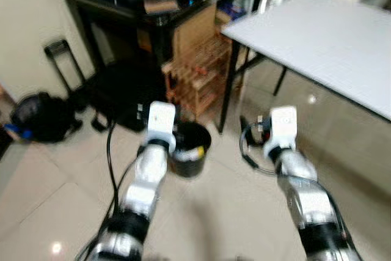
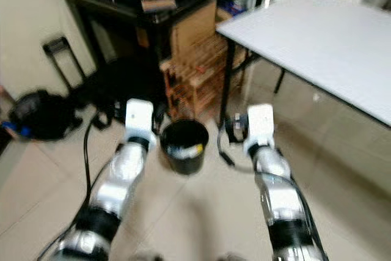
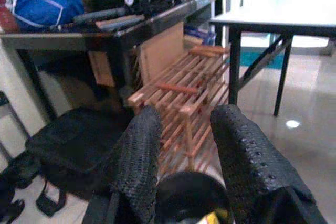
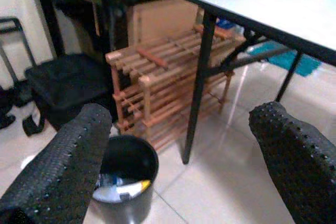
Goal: Picking trash to rubbish bin
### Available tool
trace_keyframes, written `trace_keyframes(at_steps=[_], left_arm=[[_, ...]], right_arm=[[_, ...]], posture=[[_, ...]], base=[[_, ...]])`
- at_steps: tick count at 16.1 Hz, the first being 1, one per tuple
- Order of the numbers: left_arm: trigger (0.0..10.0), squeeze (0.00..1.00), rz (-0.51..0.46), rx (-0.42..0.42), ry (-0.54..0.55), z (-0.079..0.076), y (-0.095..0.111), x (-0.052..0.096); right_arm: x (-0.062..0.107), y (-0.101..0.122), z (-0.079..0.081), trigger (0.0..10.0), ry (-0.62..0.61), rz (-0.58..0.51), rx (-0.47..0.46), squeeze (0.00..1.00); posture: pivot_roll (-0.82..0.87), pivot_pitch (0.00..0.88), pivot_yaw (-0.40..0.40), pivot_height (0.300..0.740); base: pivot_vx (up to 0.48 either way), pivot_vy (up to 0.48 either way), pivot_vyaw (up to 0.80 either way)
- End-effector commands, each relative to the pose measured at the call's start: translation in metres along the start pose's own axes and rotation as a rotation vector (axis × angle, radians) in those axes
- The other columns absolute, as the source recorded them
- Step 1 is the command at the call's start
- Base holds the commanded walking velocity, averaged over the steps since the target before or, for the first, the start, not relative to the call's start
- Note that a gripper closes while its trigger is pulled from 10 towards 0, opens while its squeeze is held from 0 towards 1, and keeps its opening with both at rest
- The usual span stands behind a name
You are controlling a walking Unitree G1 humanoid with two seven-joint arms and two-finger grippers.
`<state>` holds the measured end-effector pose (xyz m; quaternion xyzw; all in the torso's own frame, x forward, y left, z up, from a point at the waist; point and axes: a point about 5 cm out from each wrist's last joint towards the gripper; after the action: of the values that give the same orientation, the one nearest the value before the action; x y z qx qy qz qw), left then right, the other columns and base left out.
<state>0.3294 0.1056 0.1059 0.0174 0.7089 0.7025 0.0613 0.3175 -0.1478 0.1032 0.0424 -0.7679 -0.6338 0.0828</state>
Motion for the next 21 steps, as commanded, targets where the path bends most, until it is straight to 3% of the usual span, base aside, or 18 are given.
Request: trace_keyframes(at_steps=[1, 21], left_arm=[[10.0, 0.0, 0.012, 0.007, 0.005, 0.0034, -0.0014, 0.0001], [10.0, 0.0, 0.008, 0.001, 0.003, 0.0044, -0.001, -0.0002]], right_arm=[[-0.0019, 0.0059, 0.0021, 10.0, 0.01, -0.02, -0.008, 0.0], [-0.0035, 0.0035, 0.004, 10.0, 0.022, 0.007, -0.001, 0.0]], posture=[[-0.07, 0.106, 0.02, 0.74], [-0.07, 0.103, 0.02, 0.74]], base=[[0.0, 0.0, 0.0], [0.0, 0.0, -0.76]])
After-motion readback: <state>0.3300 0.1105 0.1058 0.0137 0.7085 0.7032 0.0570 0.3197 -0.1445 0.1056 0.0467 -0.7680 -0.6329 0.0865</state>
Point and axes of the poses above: a point about 5 cm out from each wrist's last joint towards the gripper, its own x axis pointing back from the gripper into the wrist, its own y axis along the axis of the wrist's last joint, z = x × y, and after that the axes turned 8 degrees about x, right-handed
